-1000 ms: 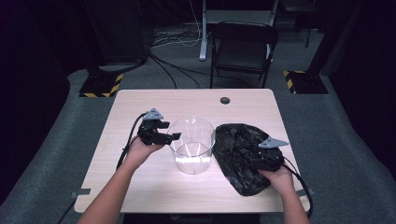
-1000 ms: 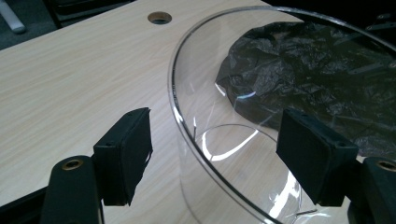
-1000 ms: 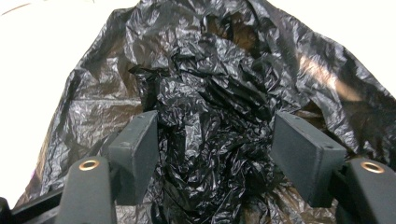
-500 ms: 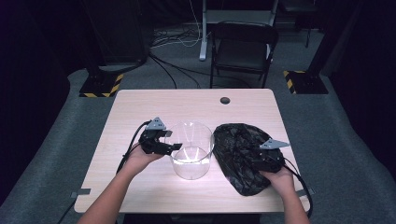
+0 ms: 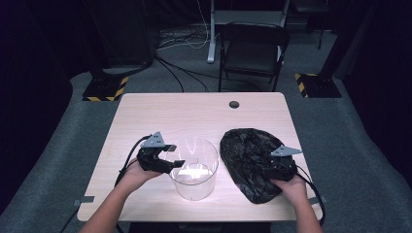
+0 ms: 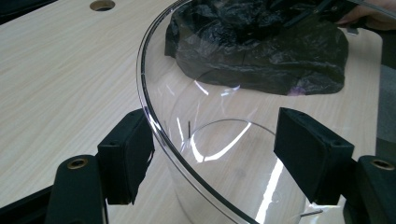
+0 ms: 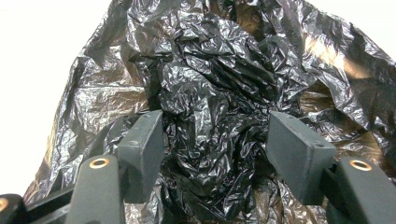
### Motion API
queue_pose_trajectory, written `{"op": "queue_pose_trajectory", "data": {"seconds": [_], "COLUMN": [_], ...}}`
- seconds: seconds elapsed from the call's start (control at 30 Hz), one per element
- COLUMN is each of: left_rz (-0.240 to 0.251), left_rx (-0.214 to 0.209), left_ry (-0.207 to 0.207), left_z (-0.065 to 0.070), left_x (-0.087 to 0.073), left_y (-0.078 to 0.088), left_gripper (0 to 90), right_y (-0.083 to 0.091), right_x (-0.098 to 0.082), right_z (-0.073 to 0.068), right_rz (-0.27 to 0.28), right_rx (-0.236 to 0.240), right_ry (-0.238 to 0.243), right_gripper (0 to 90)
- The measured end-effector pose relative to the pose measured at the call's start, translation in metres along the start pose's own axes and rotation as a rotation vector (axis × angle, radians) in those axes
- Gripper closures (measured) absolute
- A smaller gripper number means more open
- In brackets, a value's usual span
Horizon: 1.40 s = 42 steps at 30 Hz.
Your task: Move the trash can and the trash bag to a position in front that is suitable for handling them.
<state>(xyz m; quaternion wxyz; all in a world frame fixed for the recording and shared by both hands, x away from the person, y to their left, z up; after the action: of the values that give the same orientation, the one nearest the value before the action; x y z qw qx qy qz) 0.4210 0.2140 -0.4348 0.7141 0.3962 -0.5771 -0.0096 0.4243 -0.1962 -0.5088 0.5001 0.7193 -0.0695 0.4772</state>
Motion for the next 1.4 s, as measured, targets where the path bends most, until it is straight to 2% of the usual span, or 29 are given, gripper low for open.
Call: {"op": "queue_pose_trajectory", "data": {"seconds": [0.17,0.23,0.53,0.63,0.8,0.93,1.03,1.1,1.17,1.23,1.27,1.3,1.4], "left_rz": [0.027,0.039,0.056,0.055,0.106,0.156,0.185,0.203,0.21,0.218,0.219,0.217,0.202], "left_rx": [-0.021,-0.029,-0.056,-0.045,-0.02,0.019,0.052,0.065,0.088,0.109,0.121,0.133,0.145], "left_ry": [-0.001,0.004,0.003,0.0,0.01,0.053,0.094,0.121,0.141,0.155,0.158,0.166,0.169], "left_z": [0.004,0.006,0.015,0.015,0.01,-0.001,-0.013,-0.021,-0.027,-0.032,-0.034,-0.036,-0.038], "left_x": [-0.007,-0.01,-0.017,-0.016,-0.01,-0.01,-0.015,-0.019,-0.023,-0.027,-0.029,-0.034,-0.04], "left_y": [0.007,0.01,0.017,0.018,0.031,0.048,0.06,0.067,0.073,0.078,0.079,0.08,0.079], "left_gripper": [28.2,28.0,27.7,28.0,27.5,27.3,27.3,27.2,27.2,27.2,27.2,27.2,27.3], "right_y": [0.003,0.006,0.011,0.011,0.015,0.013,0.012,0.006,-0.003,-0.009,-0.011,-0.011,-0.007], "right_x": [-0.001,-0.001,-0.001,-0.002,0.0,0.006,0.013,0.014,0.011,0.008,0.007,0.005,0.001], "right_z": [0.0,0.001,0.002,0.002,0.001,0.004,0.003,0.003,0.001,-0.003,-0.005,-0.01,-0.016], "right_rz": [0.003,0.015,0.029,0.025,0.043,0.092,0.105,0.079,0.027,-0.031,-0.049,-0.078,-0.104], "right_rx": [-0.007,-0.007,-0.022,-0.038,-0.039,-0.03,-0.054,-0.04,-0.011,-0.006,-0.009,0.01,0.041], "right_ry": [-0.007,-0.028,-0.05,-0.039,-0.033,-0.058,-0.042,-0.048,-0.05,-0.016,0.013,0.045,0.062], "right_gripper": [35.0,34.1,34.3,33.7,33.7,32.9,32.7,35.9,42.3,51.6,56.8,63.1,66.8]}}
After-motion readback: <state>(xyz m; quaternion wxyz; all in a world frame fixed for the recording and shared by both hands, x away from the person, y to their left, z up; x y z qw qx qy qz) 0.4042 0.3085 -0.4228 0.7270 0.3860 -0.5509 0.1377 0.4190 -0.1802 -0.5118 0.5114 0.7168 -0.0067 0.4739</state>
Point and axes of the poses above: each handheld gripper's, and its own axes: y roughly backward along the jaws, x roughly out of its top, z roughly to its right, the point moved 3 cm from there along -y, roughly forward along the jaws, and after that the axes turned 4 degrees about x, right-handed, at the moved point
